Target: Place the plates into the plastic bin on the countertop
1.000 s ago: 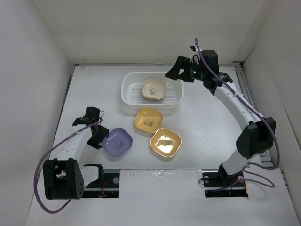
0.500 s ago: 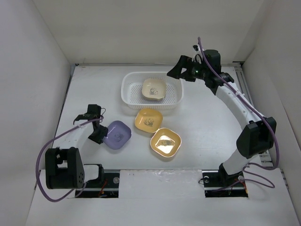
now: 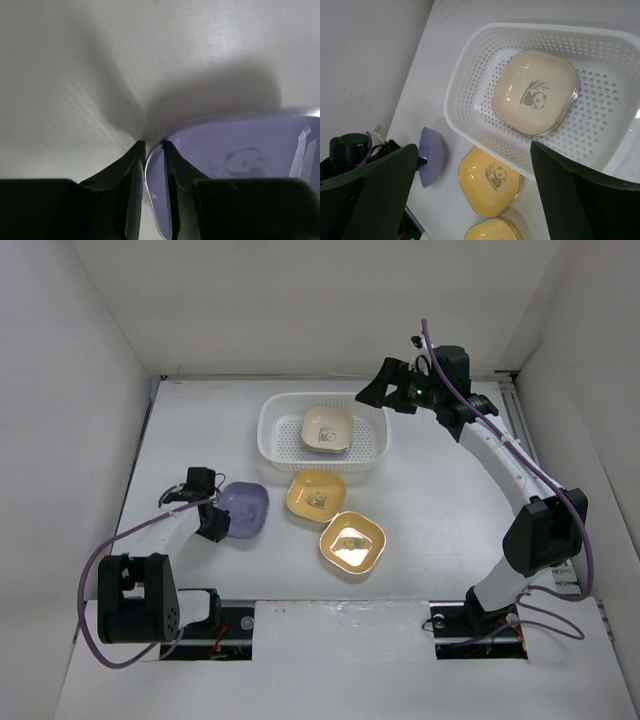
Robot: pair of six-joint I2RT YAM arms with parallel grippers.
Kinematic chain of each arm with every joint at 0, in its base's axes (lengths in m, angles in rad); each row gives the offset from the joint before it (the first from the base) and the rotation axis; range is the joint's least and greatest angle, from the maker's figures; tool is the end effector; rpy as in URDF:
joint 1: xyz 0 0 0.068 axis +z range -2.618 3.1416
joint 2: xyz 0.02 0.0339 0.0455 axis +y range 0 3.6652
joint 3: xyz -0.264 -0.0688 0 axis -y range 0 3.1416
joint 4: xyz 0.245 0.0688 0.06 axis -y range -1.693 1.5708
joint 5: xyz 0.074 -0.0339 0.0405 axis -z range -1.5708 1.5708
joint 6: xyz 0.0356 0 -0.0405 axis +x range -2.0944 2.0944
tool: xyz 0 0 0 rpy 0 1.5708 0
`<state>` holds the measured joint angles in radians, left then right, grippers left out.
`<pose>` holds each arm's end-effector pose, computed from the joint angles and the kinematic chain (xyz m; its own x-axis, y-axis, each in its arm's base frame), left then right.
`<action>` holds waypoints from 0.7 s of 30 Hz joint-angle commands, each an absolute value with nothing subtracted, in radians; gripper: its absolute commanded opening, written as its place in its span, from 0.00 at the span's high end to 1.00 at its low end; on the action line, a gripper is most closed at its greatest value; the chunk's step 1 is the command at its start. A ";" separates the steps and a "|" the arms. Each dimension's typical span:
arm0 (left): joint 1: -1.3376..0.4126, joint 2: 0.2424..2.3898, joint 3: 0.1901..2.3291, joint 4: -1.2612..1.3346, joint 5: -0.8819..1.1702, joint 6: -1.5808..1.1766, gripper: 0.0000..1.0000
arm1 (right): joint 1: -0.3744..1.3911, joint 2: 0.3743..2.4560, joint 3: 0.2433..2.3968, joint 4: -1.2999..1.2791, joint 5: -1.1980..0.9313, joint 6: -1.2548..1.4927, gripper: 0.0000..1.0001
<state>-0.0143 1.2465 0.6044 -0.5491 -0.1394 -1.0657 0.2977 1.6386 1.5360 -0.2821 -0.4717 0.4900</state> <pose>0.2086 0.0020 0.1636 -0.4167 -0.8608 -0.2922 -0.8308 0.4911 -0.2618 0.3640 0.1286 0.3718 -0.6290 0.2455 -0.7376 -0.4170 0.6942 0.5867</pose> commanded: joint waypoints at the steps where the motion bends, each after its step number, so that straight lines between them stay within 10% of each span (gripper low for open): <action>1: -0.017 1.290 0.549 -0.489 -0.140 -1.077 0.94 | 0.288 1.631 1.545 -0.236 -0.477 0.488 0.00; 14: -0.017 0.999 0.998 -0.810 -0.478 -1.079 1.00 | 0.288 1.574 1.555 -0.285 -0.468 0.488 0.00; 21: -0.017 0.971 1.089 -0.314 -0.179 -0.718 1.00 | 0.255 1.497 1.525 -0.340 -0.430 0.488 0.00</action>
